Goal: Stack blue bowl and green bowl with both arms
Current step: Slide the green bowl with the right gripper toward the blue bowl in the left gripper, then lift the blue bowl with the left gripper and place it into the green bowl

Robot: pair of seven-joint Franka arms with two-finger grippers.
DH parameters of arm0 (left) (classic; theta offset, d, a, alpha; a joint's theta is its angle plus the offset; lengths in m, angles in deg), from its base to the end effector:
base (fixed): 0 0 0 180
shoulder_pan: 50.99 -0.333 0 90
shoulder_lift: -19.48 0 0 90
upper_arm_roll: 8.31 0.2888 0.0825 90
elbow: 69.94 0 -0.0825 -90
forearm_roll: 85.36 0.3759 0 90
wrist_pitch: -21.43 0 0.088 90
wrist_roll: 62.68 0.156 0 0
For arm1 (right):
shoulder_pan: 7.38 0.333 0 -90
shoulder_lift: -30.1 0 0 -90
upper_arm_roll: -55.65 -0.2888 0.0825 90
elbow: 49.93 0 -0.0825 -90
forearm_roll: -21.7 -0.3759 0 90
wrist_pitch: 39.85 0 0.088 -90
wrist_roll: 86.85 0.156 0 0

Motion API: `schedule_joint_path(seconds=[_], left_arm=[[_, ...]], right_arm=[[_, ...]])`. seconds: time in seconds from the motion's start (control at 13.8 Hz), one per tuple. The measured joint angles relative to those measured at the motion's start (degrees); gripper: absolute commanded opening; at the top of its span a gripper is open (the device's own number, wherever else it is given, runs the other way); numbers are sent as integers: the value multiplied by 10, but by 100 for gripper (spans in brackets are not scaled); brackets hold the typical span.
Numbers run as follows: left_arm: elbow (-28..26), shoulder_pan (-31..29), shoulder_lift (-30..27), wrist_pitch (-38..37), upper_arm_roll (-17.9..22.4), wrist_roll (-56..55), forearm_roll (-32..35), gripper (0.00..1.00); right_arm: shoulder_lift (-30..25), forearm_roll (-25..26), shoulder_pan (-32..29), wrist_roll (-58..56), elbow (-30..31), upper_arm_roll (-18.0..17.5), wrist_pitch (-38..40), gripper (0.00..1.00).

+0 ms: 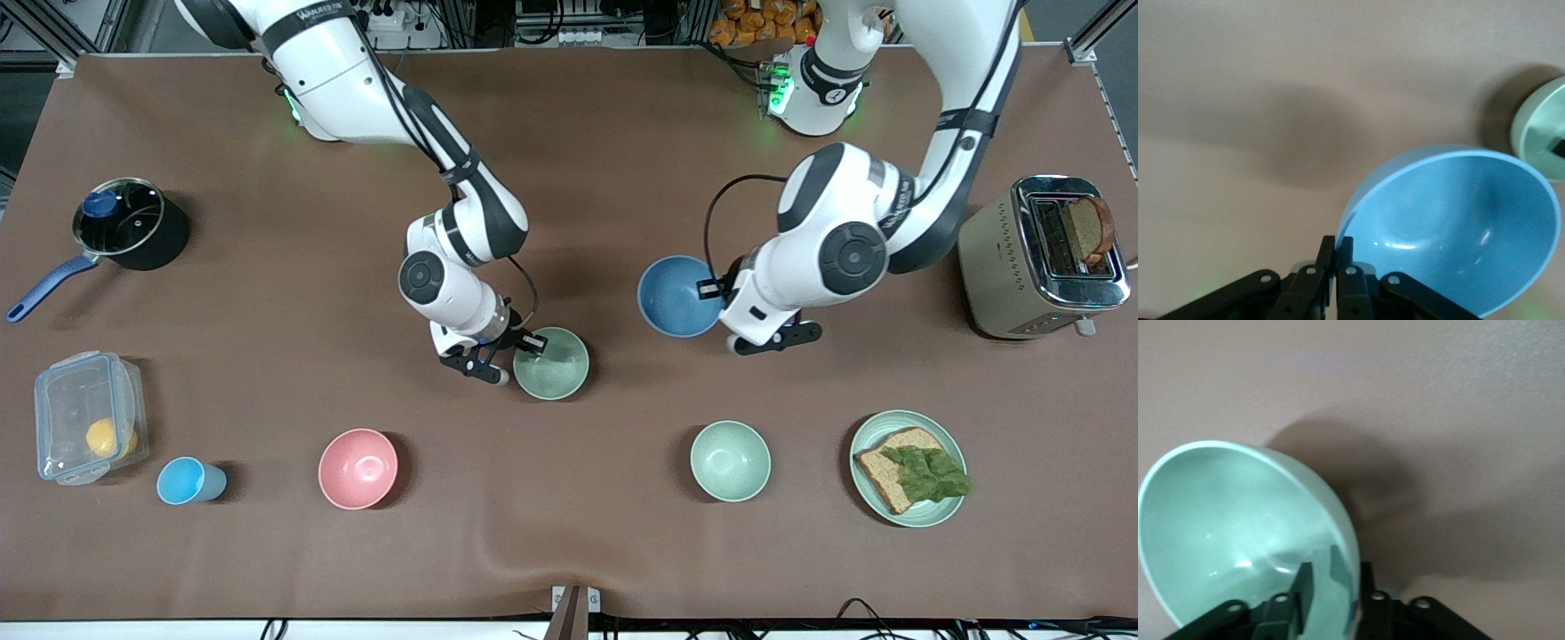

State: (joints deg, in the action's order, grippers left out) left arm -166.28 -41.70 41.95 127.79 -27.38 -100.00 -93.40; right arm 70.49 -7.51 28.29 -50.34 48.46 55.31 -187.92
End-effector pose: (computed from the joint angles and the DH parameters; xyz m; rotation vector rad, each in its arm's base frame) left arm 0.5333 -0.2957 0.3036 2.9793 0.3301 -0.4622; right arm 0.5419 0.3983 0.1321 -2.7385 0.5901 0.0767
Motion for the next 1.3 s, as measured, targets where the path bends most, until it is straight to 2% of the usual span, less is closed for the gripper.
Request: schedule_joint_path(seconds=[0.29, 0.58, 1.01, 1.3], left_arm=[[66, 33, 51, 1, 0, -62, 0, 0], [93, 42, 79, 39, 0, -71, 0, 0], [155, 92, 151, 129, 0, -175, 0, 0], [167, 115, 190, 200, 1, -225, 0, 0]], right_arm=[[-33, -1, -15, 26, -11, 23, 33, 100], [-62, -8, -62, 69, -10, 39, 68, 100], [-19, -9, -63, 327, -26, 34, 60, 100], [8, -10, -62, 370, -34, 34, 58, 100]])
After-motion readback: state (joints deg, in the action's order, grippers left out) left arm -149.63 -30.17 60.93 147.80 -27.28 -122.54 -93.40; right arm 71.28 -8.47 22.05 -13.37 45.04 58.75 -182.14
